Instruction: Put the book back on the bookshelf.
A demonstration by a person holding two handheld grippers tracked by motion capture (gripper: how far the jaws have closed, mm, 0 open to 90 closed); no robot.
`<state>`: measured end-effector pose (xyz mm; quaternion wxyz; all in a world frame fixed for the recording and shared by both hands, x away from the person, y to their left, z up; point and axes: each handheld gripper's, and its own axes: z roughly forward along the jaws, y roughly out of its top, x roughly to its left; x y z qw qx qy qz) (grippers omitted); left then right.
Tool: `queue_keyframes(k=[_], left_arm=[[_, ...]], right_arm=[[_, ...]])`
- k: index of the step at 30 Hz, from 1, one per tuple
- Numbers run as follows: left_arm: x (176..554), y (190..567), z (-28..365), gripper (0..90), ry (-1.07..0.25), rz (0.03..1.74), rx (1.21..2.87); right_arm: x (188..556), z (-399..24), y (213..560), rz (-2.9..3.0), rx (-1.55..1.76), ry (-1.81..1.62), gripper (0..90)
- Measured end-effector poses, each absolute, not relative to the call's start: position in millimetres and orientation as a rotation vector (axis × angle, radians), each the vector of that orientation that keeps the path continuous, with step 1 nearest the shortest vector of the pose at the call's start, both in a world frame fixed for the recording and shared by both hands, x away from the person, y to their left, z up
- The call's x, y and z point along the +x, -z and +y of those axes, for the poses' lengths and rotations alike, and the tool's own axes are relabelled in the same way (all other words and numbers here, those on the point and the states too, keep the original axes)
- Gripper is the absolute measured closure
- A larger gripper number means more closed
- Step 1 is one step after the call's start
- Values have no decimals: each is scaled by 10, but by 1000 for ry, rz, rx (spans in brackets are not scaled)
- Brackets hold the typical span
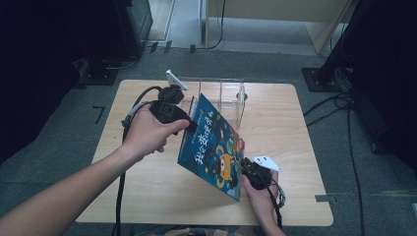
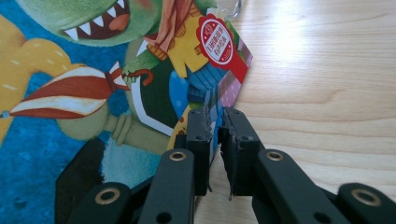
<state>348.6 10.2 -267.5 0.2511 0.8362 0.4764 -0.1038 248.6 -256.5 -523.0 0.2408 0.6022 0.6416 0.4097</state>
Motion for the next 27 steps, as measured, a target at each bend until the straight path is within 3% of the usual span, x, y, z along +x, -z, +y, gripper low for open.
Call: queue_keyframes(k=[27], left_arm=[[3210,2172,-430,839,-67,1111,2547]], right_arm=[[2556,-2151,5242,1872,1639,-1248,719]])
